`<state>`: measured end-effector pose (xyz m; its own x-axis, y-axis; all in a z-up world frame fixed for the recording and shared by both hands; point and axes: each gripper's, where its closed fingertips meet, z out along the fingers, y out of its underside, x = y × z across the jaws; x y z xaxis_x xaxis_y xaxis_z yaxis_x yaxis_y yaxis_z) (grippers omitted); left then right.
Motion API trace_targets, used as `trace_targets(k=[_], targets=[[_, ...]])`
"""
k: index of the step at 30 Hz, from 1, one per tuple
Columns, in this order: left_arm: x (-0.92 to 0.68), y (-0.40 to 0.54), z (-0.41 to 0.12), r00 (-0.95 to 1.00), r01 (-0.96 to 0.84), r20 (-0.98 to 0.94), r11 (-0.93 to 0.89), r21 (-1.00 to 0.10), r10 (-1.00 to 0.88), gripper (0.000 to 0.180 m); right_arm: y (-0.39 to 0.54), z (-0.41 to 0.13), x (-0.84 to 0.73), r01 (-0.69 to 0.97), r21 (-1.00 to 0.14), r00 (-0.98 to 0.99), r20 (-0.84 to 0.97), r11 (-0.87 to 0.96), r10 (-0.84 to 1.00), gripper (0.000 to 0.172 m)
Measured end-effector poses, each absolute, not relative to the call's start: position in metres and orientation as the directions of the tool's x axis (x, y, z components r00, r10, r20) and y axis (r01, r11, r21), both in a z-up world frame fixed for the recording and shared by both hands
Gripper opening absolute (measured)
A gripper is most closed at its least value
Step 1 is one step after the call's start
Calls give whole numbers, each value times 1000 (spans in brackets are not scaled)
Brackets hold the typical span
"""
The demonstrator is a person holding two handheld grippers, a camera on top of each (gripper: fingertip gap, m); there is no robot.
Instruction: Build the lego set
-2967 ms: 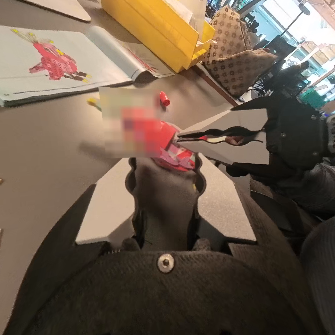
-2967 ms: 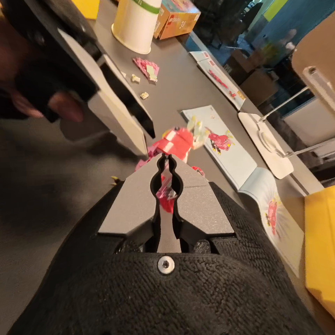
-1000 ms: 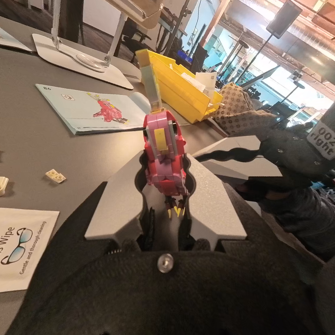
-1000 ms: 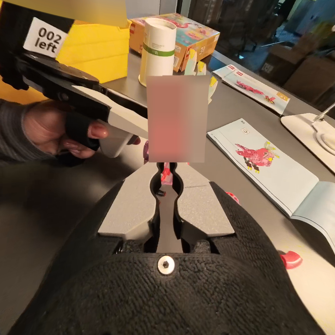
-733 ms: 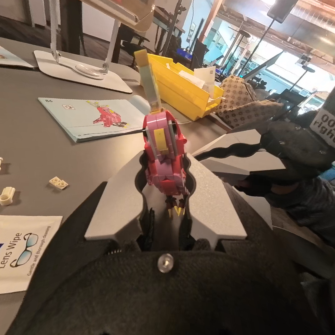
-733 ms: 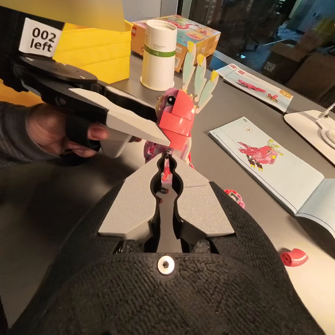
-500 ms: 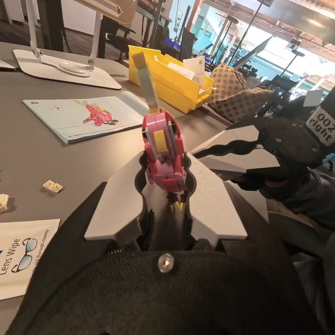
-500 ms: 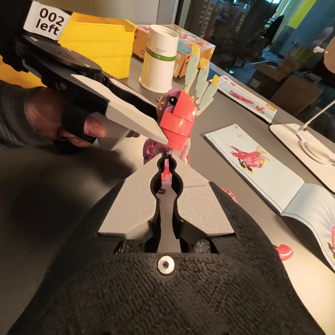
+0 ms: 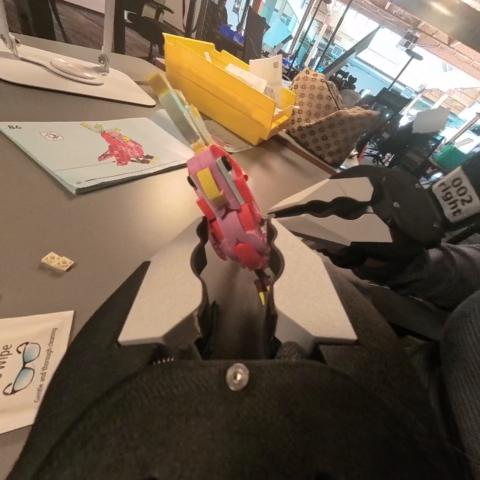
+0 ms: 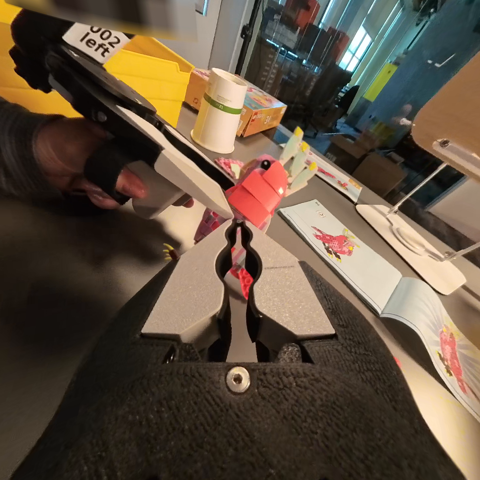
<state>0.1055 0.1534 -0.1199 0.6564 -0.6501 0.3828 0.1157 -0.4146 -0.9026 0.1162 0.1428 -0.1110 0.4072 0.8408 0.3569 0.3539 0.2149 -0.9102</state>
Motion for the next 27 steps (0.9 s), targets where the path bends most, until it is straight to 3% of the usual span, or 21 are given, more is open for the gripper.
trace_targets(k=[19,27], targets=[[117,143,-114,418,269,658,-607,-748,-626,35,132,-90,117,273,-887,398,457,373,795,0],[103,156,-102,660,223,397,-338,-914,-638,32,139,-90,113,282,-935,446,327,216,833,1]])
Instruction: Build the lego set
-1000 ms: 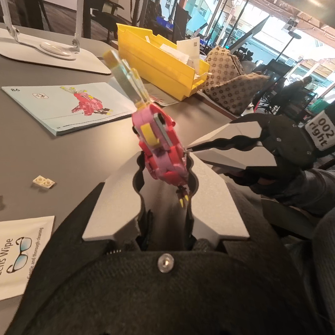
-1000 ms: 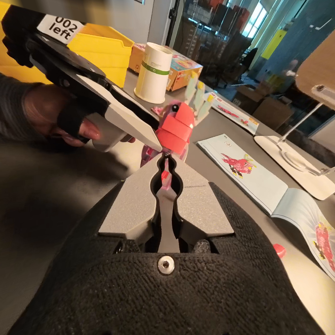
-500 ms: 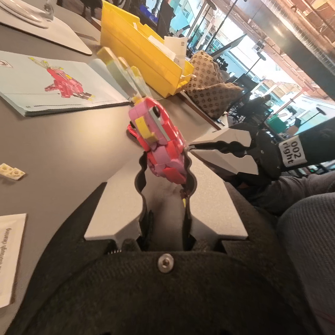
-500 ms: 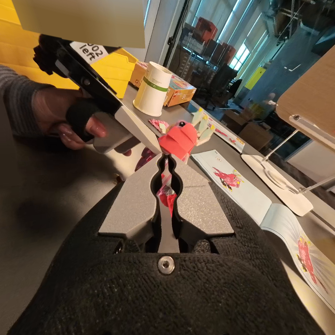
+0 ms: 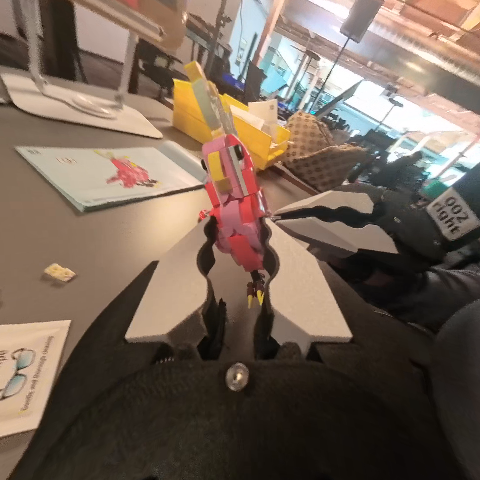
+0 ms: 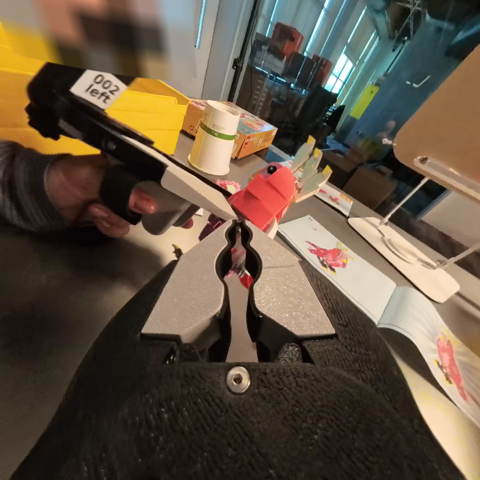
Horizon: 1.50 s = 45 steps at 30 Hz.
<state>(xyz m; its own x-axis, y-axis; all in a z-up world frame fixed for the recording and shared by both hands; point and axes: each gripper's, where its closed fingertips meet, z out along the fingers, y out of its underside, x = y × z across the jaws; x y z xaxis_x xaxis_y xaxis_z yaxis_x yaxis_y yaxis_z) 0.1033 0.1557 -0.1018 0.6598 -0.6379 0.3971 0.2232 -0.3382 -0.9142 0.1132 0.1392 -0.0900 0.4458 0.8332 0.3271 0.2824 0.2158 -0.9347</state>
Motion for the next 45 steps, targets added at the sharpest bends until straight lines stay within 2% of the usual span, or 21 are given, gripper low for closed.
trace_targets(k=[5,8,10,11,14,15,16,18,20,21,23,25,26,28,31,33,41,43,45], targets=[[96,161,-100,818,100,190,-192,-976,-542,31,146,-93,111,273,-950,495,273,151,825,0],[95,162,-98,869,10,71,-127,-992,-490,30,148,-93,110,352,-904,515,403,242,756,0],[93,162,-97,887,-34,13,-94,-995,-462,30,149,-92,109,355,-901,525,414,251,744,0],[92,163,-96,894,-45,-3,-83,-995,-449,30,149,-92,108,314,-926,532,353,208,769,0],[91,165,-96,905,-76,-41,-68,-995,-423,30,153,-91,109,91,-993,526,-13,-71,851,0],[90,166,-98,908,-92,-55,-70,-993,-416,30,154,-93,109,74,-992,530,-46,-100,847,0],[91,167,-99,908,-97,-59,-73,-993,-414,30,155,-95,109,113,-992,552,15,-57,834,0],[90,166,-100,907,-87,-47,-78,-993,-418,30,154,-96,107,261,-959,583,248,111,773,0],[90,166,-100,910,-90,-51,-76,-993,-411,30,153,-96,106,310,-937,586,321,161,744,0],[90,165,-99,910,-87,-50,-70,-994,-411,30,153,-95,106,277,-951,588,281,137,758,0],[90,165,-97,909,-79,-48,-58,-995,-413,30,153,-92,107,121,-993,573,60,-12,817,0],[91,165,-97,906,-69,-36,-65,-996,-421,30,153,-91,108,-39,-978,508,-195,-204,839,0],[91,165,-98,905,-73,-38,-66,-995,-424,30,154,-92,109,-68,-967,486,-247,-245,838,0],[92,165,-99,904,-79,-42,-68,-995,-424,30,154,-94,109,-27,-981,510,-180,-194,841,0],[92,164,-96,893,-27,6,-67,-997,-449,29,152,-93,108,185,-981,576,156,58,803,0],[92,163,-95,887,11,46,-79,-997,-459,29,151,-92,107,275,-949,581,292,154,760,0],[94,162,-94,875,99,141,-114,-989,-463,28,148,-93,106,278,-948,606,298,154,738,0],[93,163,-95,882,93,138,-120,-988,-451,29,149,-95,106,224,-970,604,214,94,768,0],[94,165,-98,888,78,127,-126,-989,-442,29,151,-97,107,223,-971,607,205,83,768,0]])
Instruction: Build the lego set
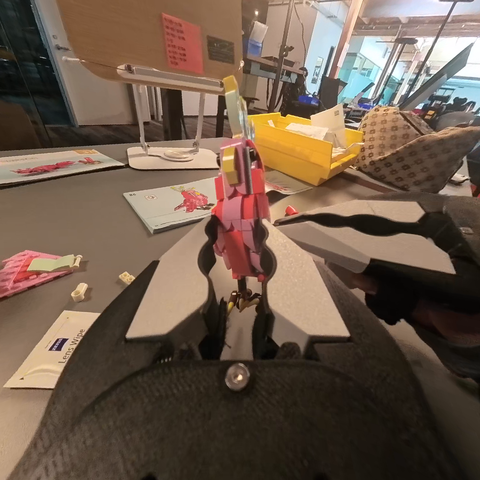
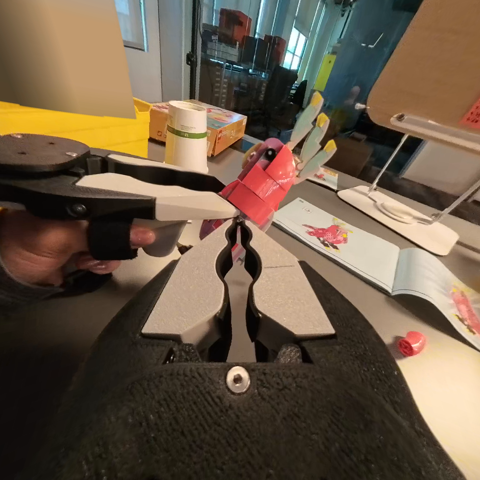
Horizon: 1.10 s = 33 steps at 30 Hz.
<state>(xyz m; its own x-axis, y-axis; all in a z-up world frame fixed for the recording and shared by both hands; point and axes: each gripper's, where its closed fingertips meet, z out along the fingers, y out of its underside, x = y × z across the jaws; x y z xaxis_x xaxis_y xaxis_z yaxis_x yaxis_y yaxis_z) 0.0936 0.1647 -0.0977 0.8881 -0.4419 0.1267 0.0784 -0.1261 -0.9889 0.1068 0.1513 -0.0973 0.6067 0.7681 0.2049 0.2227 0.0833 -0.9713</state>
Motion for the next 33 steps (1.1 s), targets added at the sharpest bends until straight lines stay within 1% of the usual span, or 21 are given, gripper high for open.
trace_targets(k=[2,5,8,9,10,12,13,14,16,18,21,23,27,30,33], targets=[[91,165,-97,886,98,145,-128,-987,-440,29,151,-97,105,228,-969,614,222,98,757,0],[89,166,-96,881,124,171,-133,-983,-441,29,152,-93,102,146,-989,605,117,34,788,1],[80,169,-96,890,164,210,-144,-976,-405,29,151,-88,106,91,-996,594,53,-2,803,40],[77,170,-96,885,195,240,-152,-969,-399,29,150,-90,106,100,-995,585,50,-10,810,51],[74,171,-95,878,227,274,-161,-960,-394,29,148,-93,104,127,-992,566,60,-15,822,59],[69,173,-92,858,302,348,-178,-937,-377,29,142,-104,99,251,-967,527,166,34,833,77],[68,173,-91,842,347,394,-190,-918,-369,29,140,-109,97,328,-939,508,264,99,820,83],[66,174,-89,818,401,449,-203,-893,-360,29,138,-111,95,394,-901,484,369,179,794,85],[64,176,-87,751,514,567,-239,-824,-338,29,134,-111,91,497,-804,430,554,325,713,85],[61,179,-86,651,635,694,-281,-719,-307,29,135,-109,89,592,-675,372,714,440,593,84],[56,182,-86,499,759,826,-327,-563,-264,29,146,-107,88,704,-473,286,872,530,397,83],[55,182,-88,440,795,865,-342,-500,-242,29,150,-103,87,731,-369,238,926,574,293,78],[59,182,-92,358,829,910,-378,-412,-207,29,151,-100,82,744,-184,127,983,642,134,69],[63,180,-94,313,835,928,-408,-369,-200,29,152,-102,84,727,-56,47,998,684,32,63],[64,177,-102,312,825,935,-439,-356,-170,29,157,-104,93,701,67,-40,998,710,-55,62]])
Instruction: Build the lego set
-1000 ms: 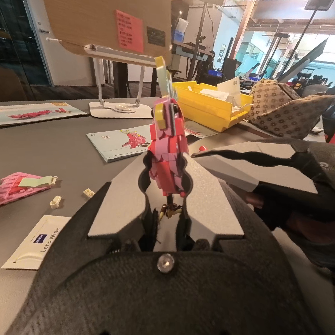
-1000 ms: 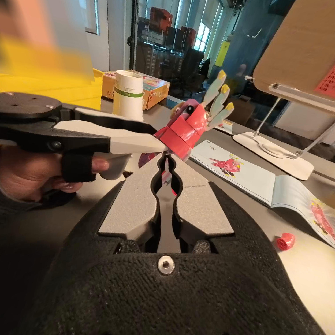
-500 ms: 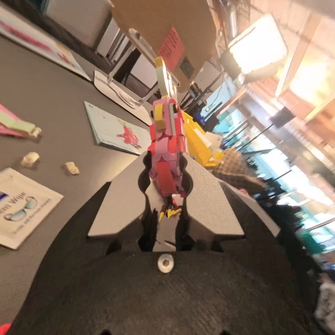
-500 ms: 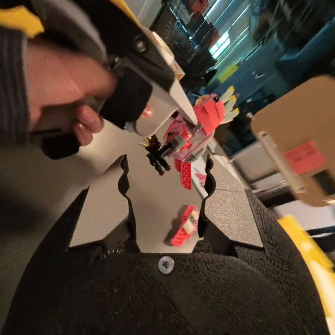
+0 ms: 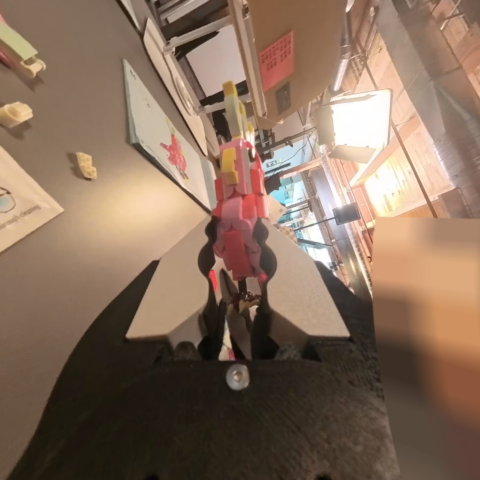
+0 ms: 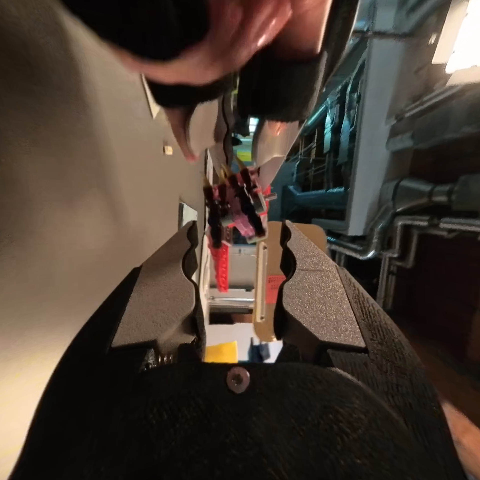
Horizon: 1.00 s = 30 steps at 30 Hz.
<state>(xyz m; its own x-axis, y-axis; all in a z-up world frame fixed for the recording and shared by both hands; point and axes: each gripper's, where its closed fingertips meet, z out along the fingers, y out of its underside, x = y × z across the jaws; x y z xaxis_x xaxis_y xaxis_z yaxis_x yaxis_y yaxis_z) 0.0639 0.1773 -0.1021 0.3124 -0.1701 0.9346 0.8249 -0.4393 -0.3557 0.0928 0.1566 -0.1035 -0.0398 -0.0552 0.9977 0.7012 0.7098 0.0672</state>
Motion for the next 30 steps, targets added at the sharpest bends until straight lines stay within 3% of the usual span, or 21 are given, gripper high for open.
trace_targets(k=[3,9,12,14,17,20,23,26,30], targets=[[70,174,-107,270,812,949,-491,-315,-162,29,156,-107,97,624,211,-143,977,752,-156,62],[91,167,-113,228,770,960,-574,-279,-162,29,165,-116,102,541,347,-232,937,766,-260,51],[92,164,-115,286,744,940,-575,-341,-186,30,162,-117,105,528,295,-216,954,797,-210,40],[90,161,-111,385,705,892,-549,-449,-235,32,160,-118,106,524,235,-192,969,819,-155,36],[83,151,-94,513,628,783,-469,-621,-351,49,157,-117,109,526,80,-127,992,847,-15,34],[69,136,-74,710,460,530,-264,-848,-464,69,153,-112,113,516,-40,-63,994,856,85,33],[70,116,-55,842,15,-39,97,-995,-538,86,145,-108,116,453,-275,-17,948,848,317,33],[84,112,-69,665,-490,-570,294,-821,-482,83,133,-96,116,341,-466,-9,867,816,499,33],[98,126,-89,472,-693,-738,315,-649,-483,93,118,-84,116,238,-525,-80,828,817,556,33]])
